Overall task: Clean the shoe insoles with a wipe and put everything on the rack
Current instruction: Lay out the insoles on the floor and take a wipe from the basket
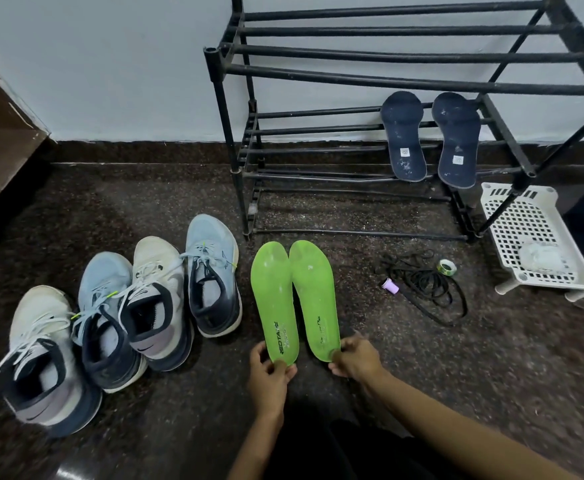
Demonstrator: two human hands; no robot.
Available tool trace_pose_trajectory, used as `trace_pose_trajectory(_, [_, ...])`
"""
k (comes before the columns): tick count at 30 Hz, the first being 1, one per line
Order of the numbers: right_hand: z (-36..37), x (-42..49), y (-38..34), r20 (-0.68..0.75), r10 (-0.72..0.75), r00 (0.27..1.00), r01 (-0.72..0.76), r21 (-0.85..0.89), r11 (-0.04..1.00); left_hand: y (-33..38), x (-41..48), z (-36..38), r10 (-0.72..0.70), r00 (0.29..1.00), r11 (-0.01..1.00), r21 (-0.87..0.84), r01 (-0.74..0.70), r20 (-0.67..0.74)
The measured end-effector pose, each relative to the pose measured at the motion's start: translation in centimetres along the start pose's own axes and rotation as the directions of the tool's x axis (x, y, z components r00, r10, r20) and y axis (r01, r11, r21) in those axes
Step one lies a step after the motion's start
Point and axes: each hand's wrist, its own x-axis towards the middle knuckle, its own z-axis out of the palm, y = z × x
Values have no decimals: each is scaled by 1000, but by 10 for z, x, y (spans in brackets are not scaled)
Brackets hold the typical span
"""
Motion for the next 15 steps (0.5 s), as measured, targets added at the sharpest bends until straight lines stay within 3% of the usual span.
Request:
trace_pose_trajectory(4, [1, 7, -4, 27, -8, 1000, 11, -90, 996, -1, 11, -2, -2, 1000, 998, 64, 4, -30])
trace_pose_trajectory(7, [-2, 9, -10, 104, -56, 993, 83, -274, 958, -3, 16, -4, 12, 998, 989, 146, -2, -69])
trace_pose_trajectory(15, [-7, 25, -29, 235, -182, 955, 296, -689, 661, -2, 23, -7, 118, 989, 900, 430, -68, -91])
